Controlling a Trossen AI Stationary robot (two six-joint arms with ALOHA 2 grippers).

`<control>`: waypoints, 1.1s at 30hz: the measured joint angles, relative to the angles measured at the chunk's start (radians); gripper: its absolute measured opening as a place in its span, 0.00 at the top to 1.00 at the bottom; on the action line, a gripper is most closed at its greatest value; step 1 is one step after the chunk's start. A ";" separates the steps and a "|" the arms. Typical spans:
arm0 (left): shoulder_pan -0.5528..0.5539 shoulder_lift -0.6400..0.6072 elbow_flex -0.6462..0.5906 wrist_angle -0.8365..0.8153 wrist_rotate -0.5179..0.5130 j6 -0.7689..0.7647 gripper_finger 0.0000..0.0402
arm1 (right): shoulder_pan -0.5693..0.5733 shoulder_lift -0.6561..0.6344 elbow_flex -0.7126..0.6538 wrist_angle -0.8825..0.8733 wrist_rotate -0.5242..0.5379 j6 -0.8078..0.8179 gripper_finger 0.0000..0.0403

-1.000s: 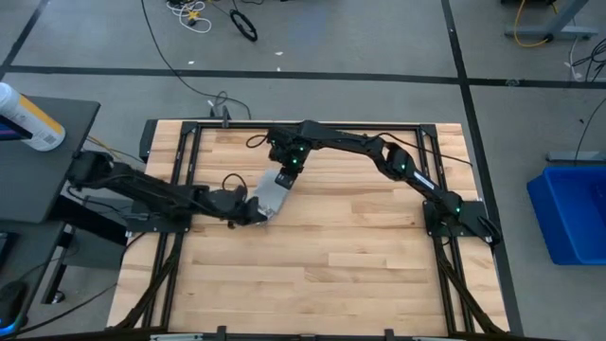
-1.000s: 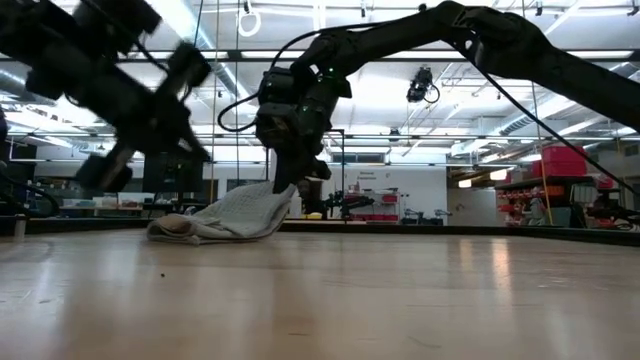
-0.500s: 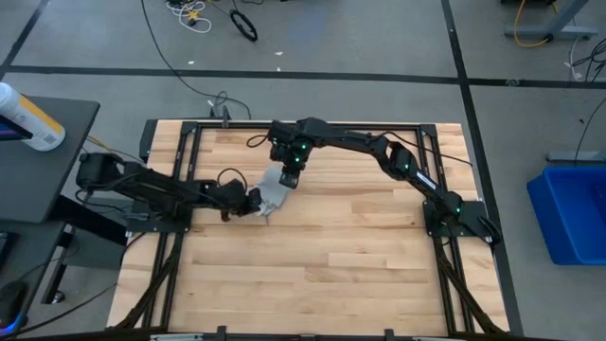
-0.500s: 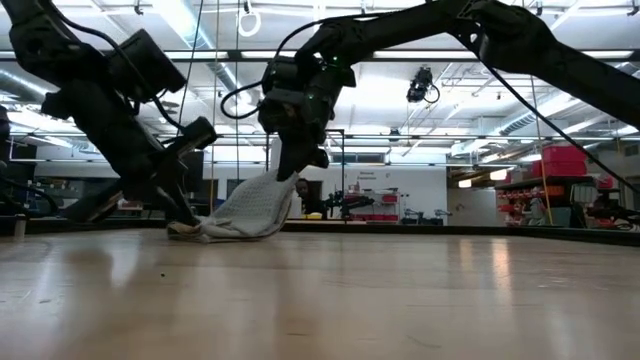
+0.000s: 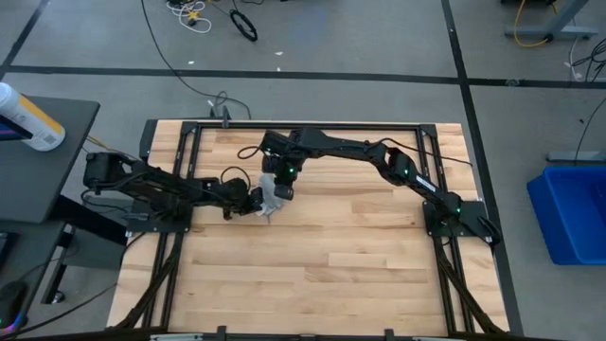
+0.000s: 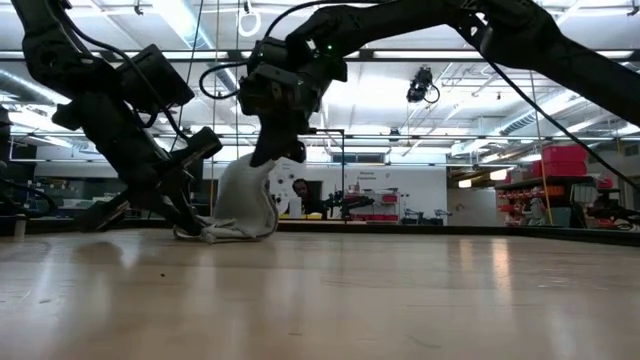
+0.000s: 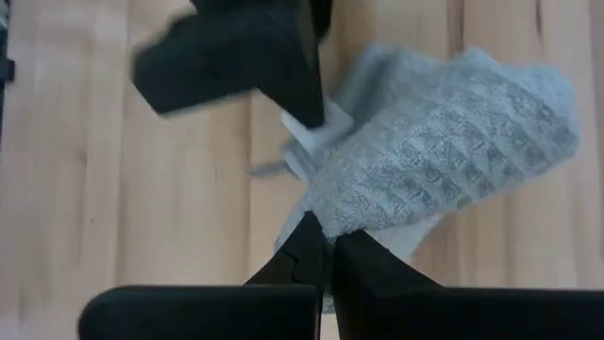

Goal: Fold microfiber towels
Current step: Fold the gray microfiber towel

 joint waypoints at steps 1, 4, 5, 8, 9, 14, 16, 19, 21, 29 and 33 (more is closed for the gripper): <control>0.000 0.000 0.000 0.001 -0.002 0.000 1.00 | 0.003 0.000 0.000 0.017 -0.006 0.002 0.99; 0.000 0.001 -0.001 0.007 -0.005 0.000 1.00 | 0.009 0.000 0.000 0.063 -0.062 0.009 0.99; 0.000 0.001 -0.001 0.010 -0.005 0.000 1.00 | 0.012 0.000 -0.001 0.081 -0.074 0.017 0.99; 0.000 0.001 -0.002 0.013 -0.006 0.002 1.00 | 0.018 0.013 -0.003 0.119 -0.084 0.045 0.99; 0.000 0.001 -0.002 0.014 -0.006 0.003 1.00 | 0.019 0.017 -0.005 0.116 -0.085 0.055 0.99; 0.000 0.002 -0.002 0.018 -0.003 0.008 1.00 | 0.021 0.046 -0.006 0.089 -0.011 0.090 0.97; 0.000 0.002 -0.002 0.019 -0.005 0.008 1.00 | 0.023 0.048 -0.005 0.104 0.037 0.091 0.94; 0.000 0.002 -0.003 0.020 -0.005 0.010 1.00 | 0.023 0.048 -0.004 0.096 0.062 0.074 0.94; 0.000 0.002 -0.003 0.021 -0.005 0.011 1.00 | 0.024 0.048 -0.004 0.096 0.063 0.066 0.97; 0.000 0.002 -0.003 0.020 -0.005 0.018 1.00 | 0.023 0.048 -0.002 0.099 -0.018 0.093 0.75; 0.000 0.002 -0.003 0.020 -0.005 0.030 1.00 | 0.023 0.048 -0.001 0.101 -0.024 0.120 0.52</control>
